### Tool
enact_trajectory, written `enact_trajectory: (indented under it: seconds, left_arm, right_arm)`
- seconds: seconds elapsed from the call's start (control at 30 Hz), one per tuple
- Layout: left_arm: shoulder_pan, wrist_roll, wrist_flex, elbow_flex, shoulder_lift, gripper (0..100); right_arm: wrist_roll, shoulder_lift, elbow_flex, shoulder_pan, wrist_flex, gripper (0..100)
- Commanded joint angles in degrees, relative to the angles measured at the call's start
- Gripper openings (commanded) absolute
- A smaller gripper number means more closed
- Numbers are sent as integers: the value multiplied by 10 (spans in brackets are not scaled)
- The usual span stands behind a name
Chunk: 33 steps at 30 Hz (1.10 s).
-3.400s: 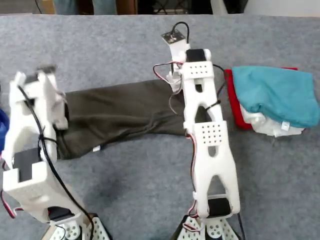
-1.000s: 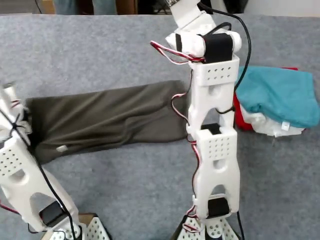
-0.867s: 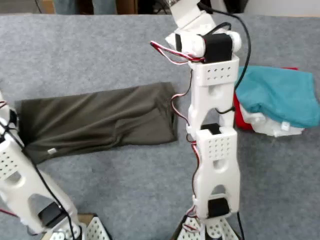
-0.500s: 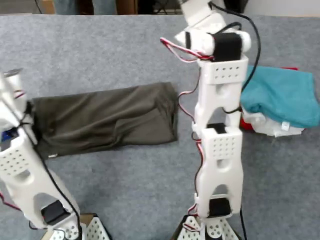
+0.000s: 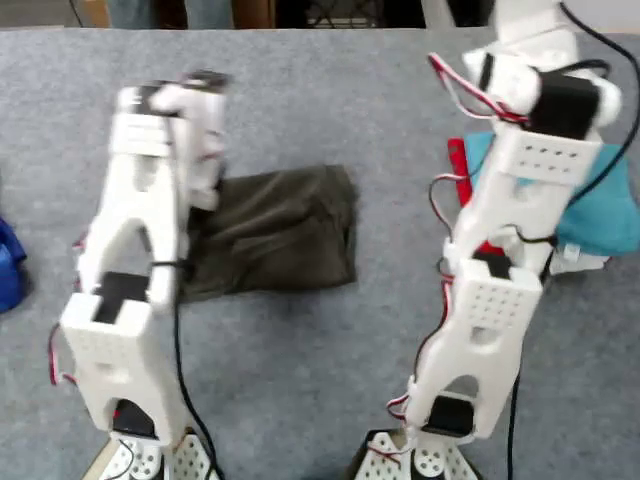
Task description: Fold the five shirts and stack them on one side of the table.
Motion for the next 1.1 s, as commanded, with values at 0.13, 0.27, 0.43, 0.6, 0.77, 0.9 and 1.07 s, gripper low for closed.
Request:
enact_trajectory:
  seconds: [0.13, 0.27, 0.43, 0.6, 0.77, 0.9, 1.07]
  left_arm:
    - [152, 66, -82, 0, -33, 29]
    - [209, 95, -137, -6, -19, 29]
    - [266, 107, -149, -36, 27, 29]
    - [248, 110, -128, -97, 64, 29]
    - [257, 110, -78, -185, 95, 29]
    - [280, 109, -68, -235, 133, 36]
    - [247, 171, -53, -274, 182, 241]
  right_arm:
    - [40, -49, -9, 52, 2, 17]
    - [40, -50, -14, 76, -3, 18]
    - [40, -49, -18, 77, -2, 18]
    - [40, -46, -17, 79, -3, 18]
    - [40, -46, -15, 76, -3, 18]
    - [40, -46, -15, 76, -3, 18]
    - [40, -45, -15, 75, -2, 18]
